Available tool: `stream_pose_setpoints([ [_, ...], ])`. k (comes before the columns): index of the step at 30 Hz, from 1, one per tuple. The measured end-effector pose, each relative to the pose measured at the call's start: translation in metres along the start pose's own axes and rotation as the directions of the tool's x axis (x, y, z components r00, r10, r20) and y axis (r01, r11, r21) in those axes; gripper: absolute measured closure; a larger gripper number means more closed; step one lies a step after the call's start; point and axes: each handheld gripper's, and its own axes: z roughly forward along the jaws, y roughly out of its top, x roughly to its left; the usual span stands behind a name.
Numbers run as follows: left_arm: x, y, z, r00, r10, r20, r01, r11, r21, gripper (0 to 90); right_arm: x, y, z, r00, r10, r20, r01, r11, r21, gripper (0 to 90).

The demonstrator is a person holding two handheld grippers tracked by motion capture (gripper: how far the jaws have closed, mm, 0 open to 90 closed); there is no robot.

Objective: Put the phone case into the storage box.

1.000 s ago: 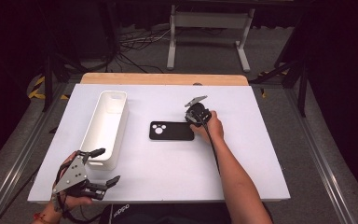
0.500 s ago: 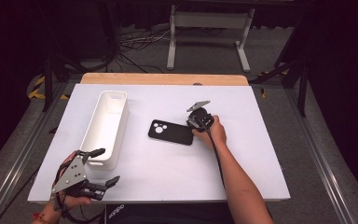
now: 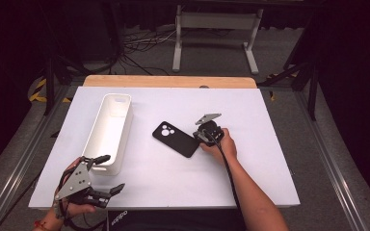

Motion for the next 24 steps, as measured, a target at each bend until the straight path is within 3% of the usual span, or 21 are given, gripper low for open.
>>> stream_pose_setpoints([
  [4,0.000,0.000,0.000,0.9998,-0.014,-0.011,0.014,0.9999,-0.009,6.2,0.013,-0.006,-0.006,0.9996,-0.028,0.005,0.028,1.000,0.000,90.0],
  [19,0.002,0.000,-0.003,0.9988,-0.032,-0.036,0.032,0.9993,-0.017,5.1,0.053,-0.015,-0.022,0.9902,-0.114,-0.081,0.116,0.993,0.028,90.0],
  [24,0.005,0.002,-0.005,0.9978,-0.047,-0.047,0.046,0.9986,-0.028,5.7,0.063,-0.013,-0.022,0.9878,-0.134,-0.080,0.137,0.990,0.038,90.0],
])
